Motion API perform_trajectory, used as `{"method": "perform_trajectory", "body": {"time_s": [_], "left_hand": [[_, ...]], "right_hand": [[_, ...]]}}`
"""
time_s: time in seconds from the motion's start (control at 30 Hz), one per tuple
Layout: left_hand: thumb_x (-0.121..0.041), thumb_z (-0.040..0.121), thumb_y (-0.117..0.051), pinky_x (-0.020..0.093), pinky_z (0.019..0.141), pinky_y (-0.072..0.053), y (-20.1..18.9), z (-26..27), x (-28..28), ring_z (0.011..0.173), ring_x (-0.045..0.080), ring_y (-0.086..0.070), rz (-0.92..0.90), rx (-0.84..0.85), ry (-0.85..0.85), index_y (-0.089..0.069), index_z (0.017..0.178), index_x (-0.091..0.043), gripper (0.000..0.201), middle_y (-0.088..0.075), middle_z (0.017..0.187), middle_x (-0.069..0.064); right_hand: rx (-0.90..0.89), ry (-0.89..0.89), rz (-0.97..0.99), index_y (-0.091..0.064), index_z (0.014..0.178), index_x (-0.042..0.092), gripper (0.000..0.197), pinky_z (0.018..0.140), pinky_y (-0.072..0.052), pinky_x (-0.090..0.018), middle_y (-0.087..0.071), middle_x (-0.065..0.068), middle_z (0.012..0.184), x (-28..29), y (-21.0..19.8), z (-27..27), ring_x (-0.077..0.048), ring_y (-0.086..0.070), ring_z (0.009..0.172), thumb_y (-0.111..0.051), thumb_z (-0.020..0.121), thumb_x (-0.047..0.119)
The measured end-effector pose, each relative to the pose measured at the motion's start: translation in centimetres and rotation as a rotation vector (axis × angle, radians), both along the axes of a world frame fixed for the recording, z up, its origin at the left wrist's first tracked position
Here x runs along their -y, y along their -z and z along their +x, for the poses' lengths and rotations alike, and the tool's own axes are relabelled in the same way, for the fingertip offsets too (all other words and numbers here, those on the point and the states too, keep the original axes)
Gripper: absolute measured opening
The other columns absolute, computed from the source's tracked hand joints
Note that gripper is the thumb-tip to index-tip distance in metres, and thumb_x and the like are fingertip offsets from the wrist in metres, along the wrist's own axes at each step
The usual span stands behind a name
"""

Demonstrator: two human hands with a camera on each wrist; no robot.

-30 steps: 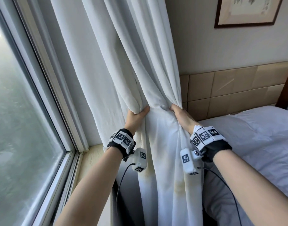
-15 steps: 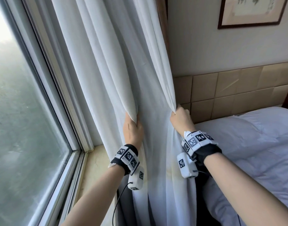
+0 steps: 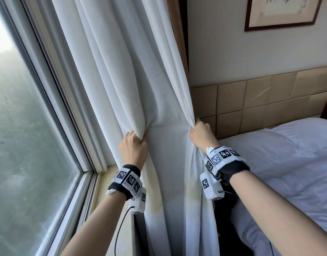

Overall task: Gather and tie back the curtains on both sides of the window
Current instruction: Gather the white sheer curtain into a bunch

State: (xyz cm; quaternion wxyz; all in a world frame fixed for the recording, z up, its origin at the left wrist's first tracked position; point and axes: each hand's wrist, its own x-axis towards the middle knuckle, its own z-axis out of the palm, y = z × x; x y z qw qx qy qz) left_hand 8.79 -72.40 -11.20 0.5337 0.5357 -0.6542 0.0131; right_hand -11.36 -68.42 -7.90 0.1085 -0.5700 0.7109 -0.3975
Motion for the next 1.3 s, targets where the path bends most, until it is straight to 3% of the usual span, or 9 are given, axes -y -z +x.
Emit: {"method": "perform_trajectory", "body": {"time_s": [0.2,0.33,0.53,0.63,0.73,0.83,1.0,1.17,1.3], "left_hand": [[-0.03,0.094,-0.048,0.034,0.057,-0.036,1.6,0.5,-0.2,0.068,0.033,-0.055,0.038,-0.1,0.147,-0.049,0.073,-0.004,0.033,-0.054,0.071,0.008],[-0.015,0.097,-0.047,0.027,0.066,-0.037,1.5,-1.7,-2.1,0.078,0.021,-0.054,0.019,-0.202,0.249,-0.057,0.093,-0.003,0.016,-0.059,0.085,0.006],[-0.009,0.091,-0.053,0.012,0.061,-0.038,0.0,-5.0,-4.5,0.071,0.011,-0.057,-0.026,-0.003,0.514,-0.057,0.084,-0.007,0.009,-0.058,0.074,-0.003],[-0.008,0.086,-0.051,0.027,0.064,-0.049,-0.8,-6.7,-3.2,0.074,0.015,-0.062,0.118,0.059,0.637,-0.061,0.088,0.001,0.014,-0.067,0.079,0.009],[-0.009,0.075,-0.045,0.041,0.071,-0.053,-0.5,-7.6,-2.2,0.083,0.026,-0.064,0.291,0.1,0.711,-0.061,0.092,0.003,0.026,-0.066,0.086,0.016],[0.001,0.085,-0.048,0.043,0.099,-0.045,0.4,-8.5,-2.9,0.113,0.026,-0.058,0.323,0.223,0.742,-0.052,0.127,0.004,0.041,-0.063,0.114,0.021],[-0.023,0.096,-0.058,0.009,0.101,-0.037,0.0,-6.4,-3.0,0.121,-0.007,-0.045,0.628,0.036,1.013,-0.043,0.14,-0.017,0.047,-0.05,0.131,-0.02],[-0.03,0.092,-0.063,0.029,0.083,-0.048,0.3,-2.7,1.6,0.105,0.019,-0.061,0.469,-0.477,0.653,-0.064,0.116,-0.018,0.027,-0.066,0.11,0.0],[-0.048,0.076,-0.073,0.049,0.099,-0.042,0.1,-2.6,3.5,0.125,0.016,-0.047,0.761,-0.491,0.781,-0.038,0.139,-0.039,0.073,-0.044,0.139,-0.004]], "right_hand": [[0.012,-0.017,0.001,-0.047,0.124,0.003,0.033,0.086,-0.048,-0.042,-0.058,-0.029,0.112,-0.3,-0.1,0.0,-0.046,-0.055,0.104,-0.035,0.094,0.009],[0.04,-0.028,0.001,-0.043,0.131,0.002,0.038,0.086,-0.046,-0.04,-0.057,-0.029,0.114,-0.5,-0.2,0.4,-0.046,-0.056,0.105,-0.035,0.094,0.008],[0.173,-0.104,0.039,-0.045,0.136,0.005,0.044,0.085,-0.042,-0.028,-0.058,-0.024,0.12,-0.4,0.1,0.9,-0.039,-0.056,0.109,-0.037,0.094,0.008],[0.394,-0.19,0.049,-0.051,0.136,0.012,0.045,0.093,-0.042,-0.028,-0.06,-0.012,0.126,-0.5,0.4,0.9,-0.029,-0.055,0.117,-0.041,0.095,0.027],[0.612,-0.282,0.104,-0.038,0.146,0.024,0.086,0.109,-0.033,-0.033,-0.047,0.0,0.144,-1.1,0.5,1.5,-0.018,-0.043,0.133,-0.049,0.078,0.074],[0.436,-0.255,0.16,-0.011,0.153,0.016,0.121,0.112,-0.03,-0.034,-0.033,0.0,0.151,-1.6,0.0,1.5,-0.022,-0.034,0.139,-0.067,0.063,0.074],[0.352,-0.099,-0.036,-0.057,0.117,0.011,0.039,0.082,-0.045,-0.026,-0.058,0.0,0.099,-1.0,0.6,-0.5,-0.025,-0.061,0.106,-0.064,0.089,0.037],[0.328,-0.207,-0.005,-0.055,0.112,0.012,0.022,0.089,-0.038,-0.024,-0.057,0.004,0.099,-1.5,0.7,-1.6,-0.016,-0.054,0.102,-0.057,0.095,0.027],[0.451,-0.386,0.001,-0.057,0.106,0.023,0.015,0.092,-0.039,-0.023,-0.061,0.009,0.1,-1.8,0.4,-1.0,-0.012,-0.057,0.103,-0.058,0.095,0.014]]}}
